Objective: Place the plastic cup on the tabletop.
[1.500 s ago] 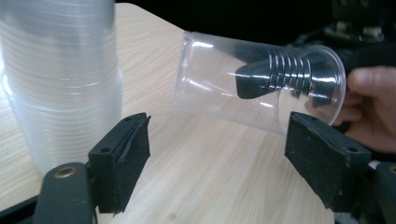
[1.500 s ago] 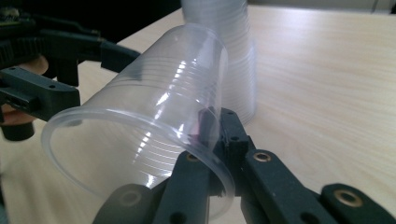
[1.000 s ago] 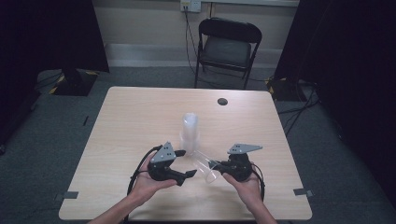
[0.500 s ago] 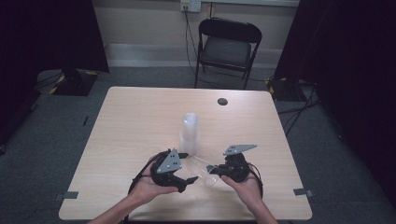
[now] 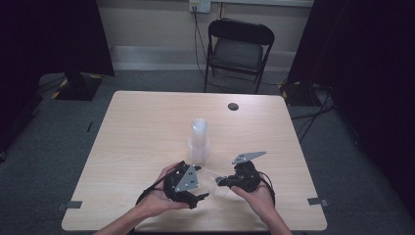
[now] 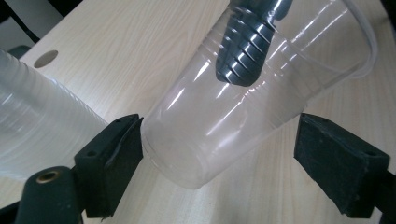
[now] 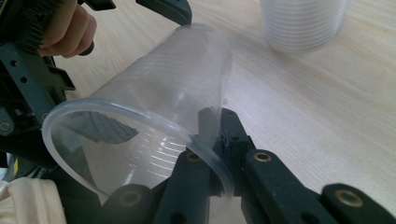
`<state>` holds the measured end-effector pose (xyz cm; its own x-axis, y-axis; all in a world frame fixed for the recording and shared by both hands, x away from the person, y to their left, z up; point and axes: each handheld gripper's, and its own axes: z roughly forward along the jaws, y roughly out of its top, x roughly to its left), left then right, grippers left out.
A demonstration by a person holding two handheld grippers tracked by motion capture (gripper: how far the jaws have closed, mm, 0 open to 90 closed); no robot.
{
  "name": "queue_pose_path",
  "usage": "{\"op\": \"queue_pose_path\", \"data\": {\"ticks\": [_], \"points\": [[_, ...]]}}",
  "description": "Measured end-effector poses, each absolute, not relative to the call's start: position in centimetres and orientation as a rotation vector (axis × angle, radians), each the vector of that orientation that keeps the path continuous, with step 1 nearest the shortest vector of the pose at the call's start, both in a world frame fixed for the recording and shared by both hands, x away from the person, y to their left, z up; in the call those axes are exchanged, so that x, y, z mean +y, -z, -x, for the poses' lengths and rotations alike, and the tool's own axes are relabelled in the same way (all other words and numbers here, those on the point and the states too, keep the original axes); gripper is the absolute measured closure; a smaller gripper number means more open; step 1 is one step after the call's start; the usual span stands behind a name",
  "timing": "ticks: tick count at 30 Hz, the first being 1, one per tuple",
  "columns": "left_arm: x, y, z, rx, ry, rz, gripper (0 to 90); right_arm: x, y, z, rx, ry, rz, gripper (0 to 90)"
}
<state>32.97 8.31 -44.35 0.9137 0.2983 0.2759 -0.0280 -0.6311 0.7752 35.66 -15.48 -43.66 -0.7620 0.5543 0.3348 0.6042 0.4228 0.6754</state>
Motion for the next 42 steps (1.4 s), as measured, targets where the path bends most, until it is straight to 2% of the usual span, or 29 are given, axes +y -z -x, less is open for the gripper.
{"op": "queue_pose_path", "data": {"ticks": [13,29,31,42], "points": [[7.3,44.8,-32.3,0.109,-0.6,-2.253,15.8,-14.9,43.8,-36.0,-2.576,1.231,1.076,89.8],[6.5,45.3,-31.7,0.116,-0.575,-2.225,21.3,-14.0,44.1,-36.1,-2.537,1.252,1.103,89.4],[6.3,45.3,-31.5,0.099,-0.569,-2.227,24.2,-13.7,44.2,-36.1,-2.527,1.248,1.103,88.9],[6.1,45.0,-31.1,0.11,-0.54,-2.207,24.8,-13.0,44.5,-36.1,-2.467,1.223,1.143,89.3]]}}
